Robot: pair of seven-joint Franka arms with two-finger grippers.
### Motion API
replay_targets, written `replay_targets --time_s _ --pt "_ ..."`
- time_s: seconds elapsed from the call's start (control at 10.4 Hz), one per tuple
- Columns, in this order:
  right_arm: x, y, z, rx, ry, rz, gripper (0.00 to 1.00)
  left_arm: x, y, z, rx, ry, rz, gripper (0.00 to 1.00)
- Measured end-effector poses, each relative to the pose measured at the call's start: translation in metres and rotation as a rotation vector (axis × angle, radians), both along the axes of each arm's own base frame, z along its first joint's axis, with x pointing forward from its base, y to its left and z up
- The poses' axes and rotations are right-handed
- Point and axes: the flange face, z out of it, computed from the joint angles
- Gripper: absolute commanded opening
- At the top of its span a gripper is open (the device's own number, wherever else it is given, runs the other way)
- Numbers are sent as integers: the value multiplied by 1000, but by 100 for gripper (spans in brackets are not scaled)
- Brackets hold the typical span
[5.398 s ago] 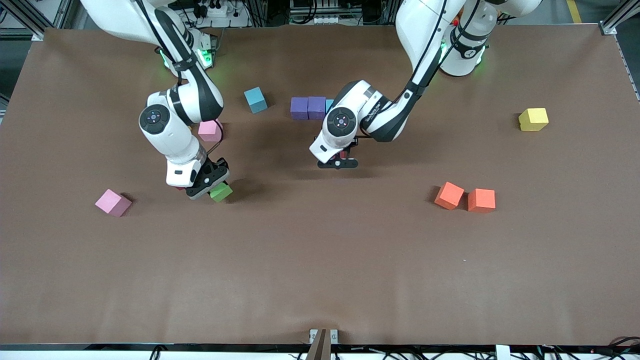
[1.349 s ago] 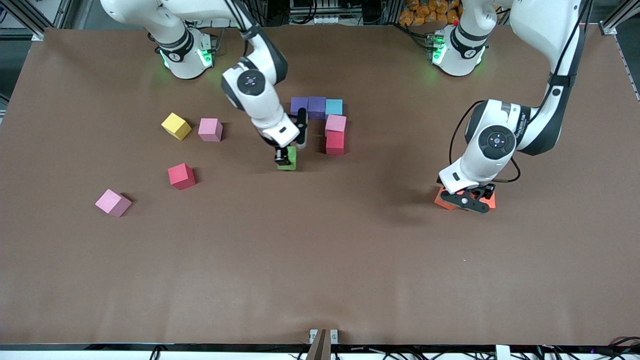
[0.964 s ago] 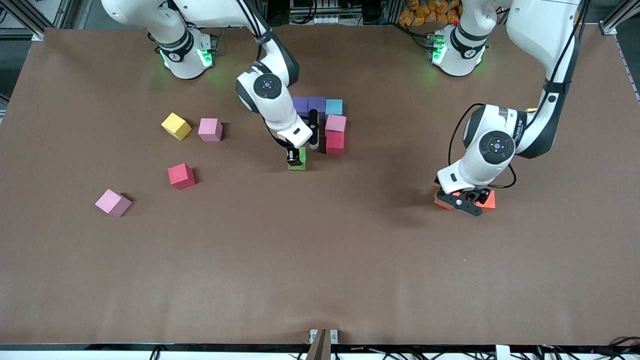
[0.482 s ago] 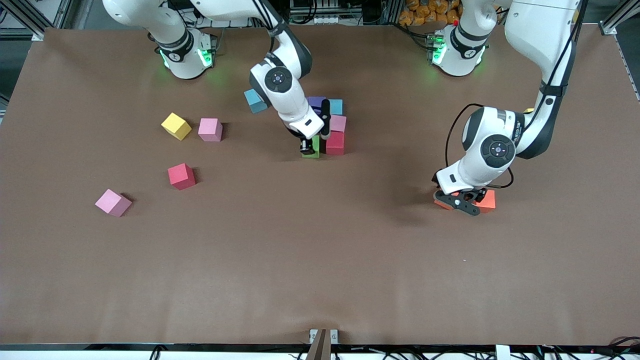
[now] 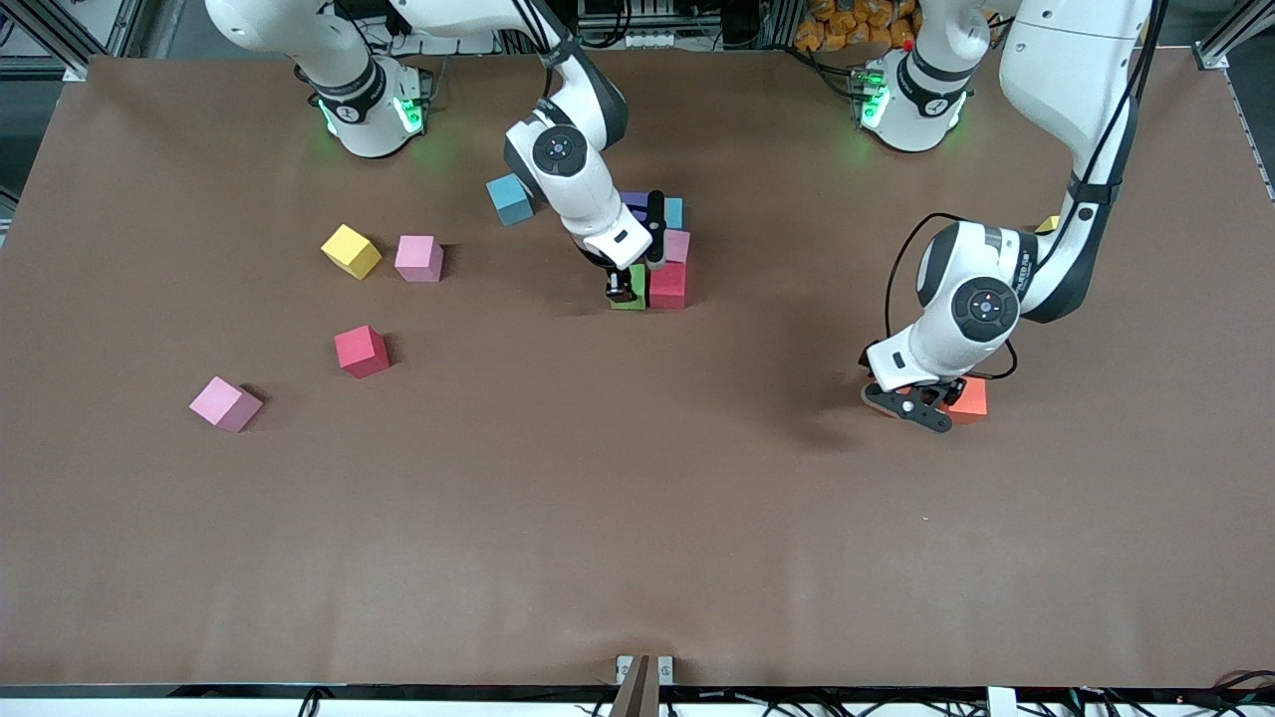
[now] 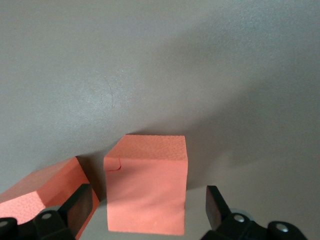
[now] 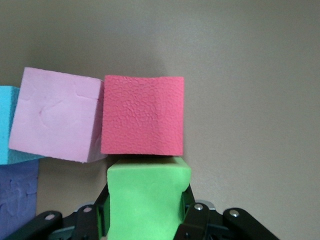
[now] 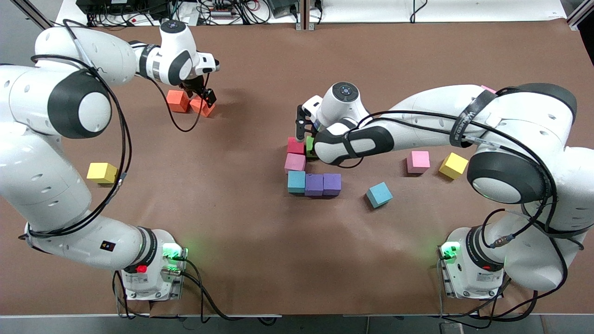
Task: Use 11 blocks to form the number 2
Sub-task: 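Lower the green cube under the red cube while the left gripper descends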
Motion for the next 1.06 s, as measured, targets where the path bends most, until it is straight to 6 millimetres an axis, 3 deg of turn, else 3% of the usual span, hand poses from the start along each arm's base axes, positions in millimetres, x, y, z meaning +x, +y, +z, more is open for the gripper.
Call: replay_targets --time_s 0.29,0.39,0.48,0.58,0.77,1.06 --pt "-4 4 -4 7 -9 1 0 0 0 -13 -1 -5 -2 100" --pt "-4 4 -4 8 -11 2 62 0 0 -15 -2 -1 0 89" --pt "-4 4 -4 9 -12 2 100 0 0 -16 -3 1 3 73" --pt "-4 4 -5 8 -13 2 100 0 0 -17 -4 1 4 54" --pt "-4 4 -6 8 -14 2 100 2 0 -15 -6 -5 2 0" --pt "-4 5 -4 2 -1 4 100 7 -3 -10 -11 -21 -1 0"
